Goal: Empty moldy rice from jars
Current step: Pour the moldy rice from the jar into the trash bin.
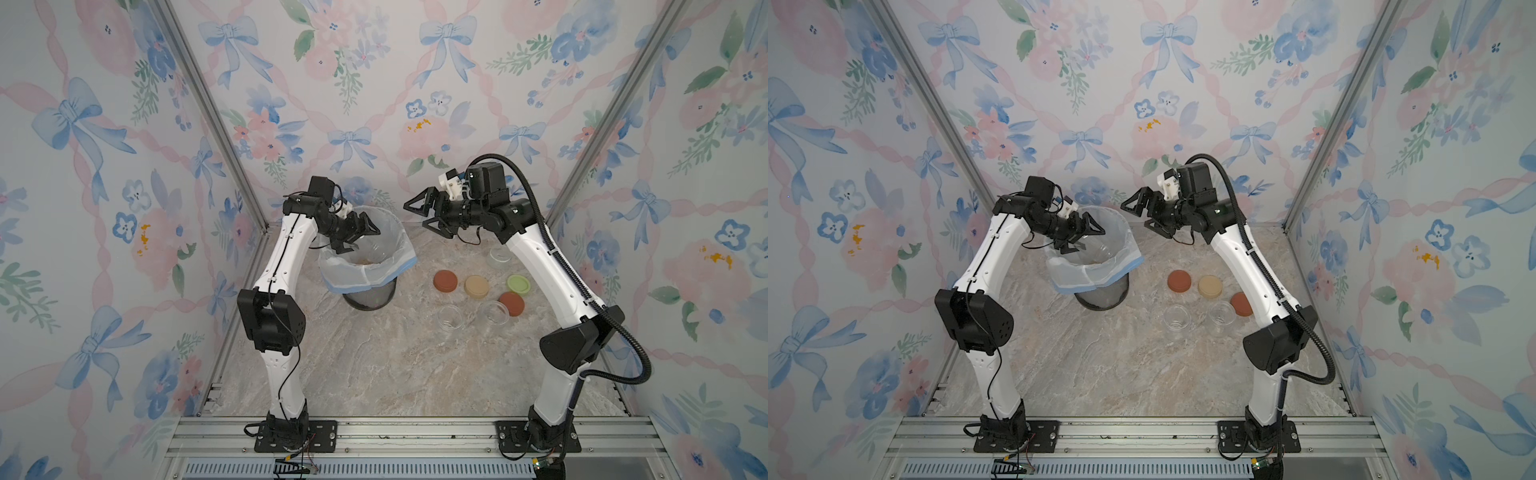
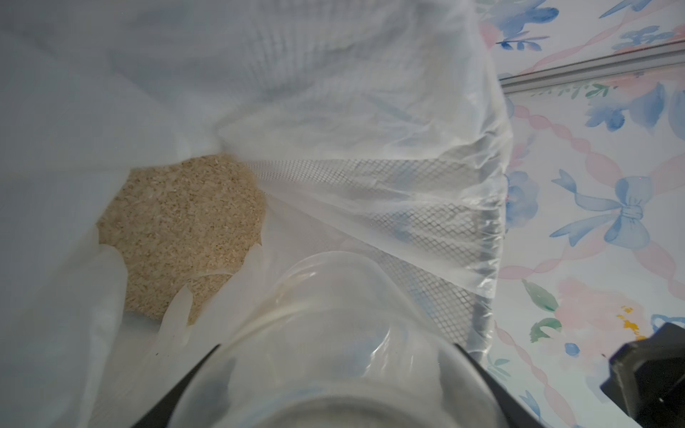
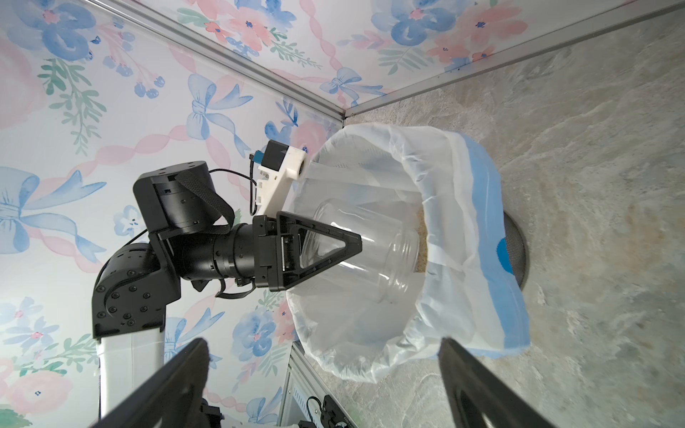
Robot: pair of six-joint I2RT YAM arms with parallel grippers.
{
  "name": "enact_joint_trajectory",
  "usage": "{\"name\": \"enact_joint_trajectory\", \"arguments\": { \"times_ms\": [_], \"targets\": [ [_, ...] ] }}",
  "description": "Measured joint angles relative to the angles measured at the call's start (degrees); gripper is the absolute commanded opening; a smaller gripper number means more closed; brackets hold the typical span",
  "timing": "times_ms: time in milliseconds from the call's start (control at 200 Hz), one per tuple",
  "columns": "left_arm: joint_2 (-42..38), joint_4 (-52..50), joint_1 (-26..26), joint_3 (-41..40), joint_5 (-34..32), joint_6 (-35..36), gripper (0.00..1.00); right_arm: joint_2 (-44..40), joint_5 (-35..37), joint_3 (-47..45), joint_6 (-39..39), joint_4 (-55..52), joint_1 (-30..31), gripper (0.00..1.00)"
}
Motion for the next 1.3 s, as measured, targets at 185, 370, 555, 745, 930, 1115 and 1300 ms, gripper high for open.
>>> {"name": "enact_joint_trajectory", "arguments": {
  "times_ms": [185, 370, 555, 745, 930, 1115, 1300],
  "targets": [
    [0.0, 0.6, -0.3, 2.3, -0.5, -0.2, 0.0, 0.1, 0.0, 0.0, 0.0, 0.3, 0.0, 0.97],
    [-0.3, 0.9, -4.1, 9.6, -17.7, 2.7, 0.0, 0.9, 0.0, 0.0, 0.4, 0.3, 0.0, 0.97],
    [-10.6, 7.2, -18.8, -1.6, -46.2, 7.1, 0.0, 1.3, 0.0, 0.0, 0.6, 0.3, 0.0, 0.97],
    [-15.4, 11.1, -15.7, -6.3, -48.7, 7.2, 0.0, 1.4, 0.0, 0.0, 0.6, 0.3, 0.0, 0.97],
    [-15.4, 14.6, -14.5, -8.5, -46.2, 7.2, 0.0, 1.4, -0.5, 0.0, 0.8, 0.3, 0.0, 0.97],
    [-17.1, 21.1, -13.9, -17.0, -42.6, 7.2, 0.0, 1.4, -0.6, 0.0, 2.2, 0.3, 0.0, 0.97],
    [-24.9, 31.0, -13.1, -30.6, -39.9, 8.1, 0.0, 2.9, -0.4, 2.4, 5.3, -1.3, 0.0, 0.97]
  ]
}}
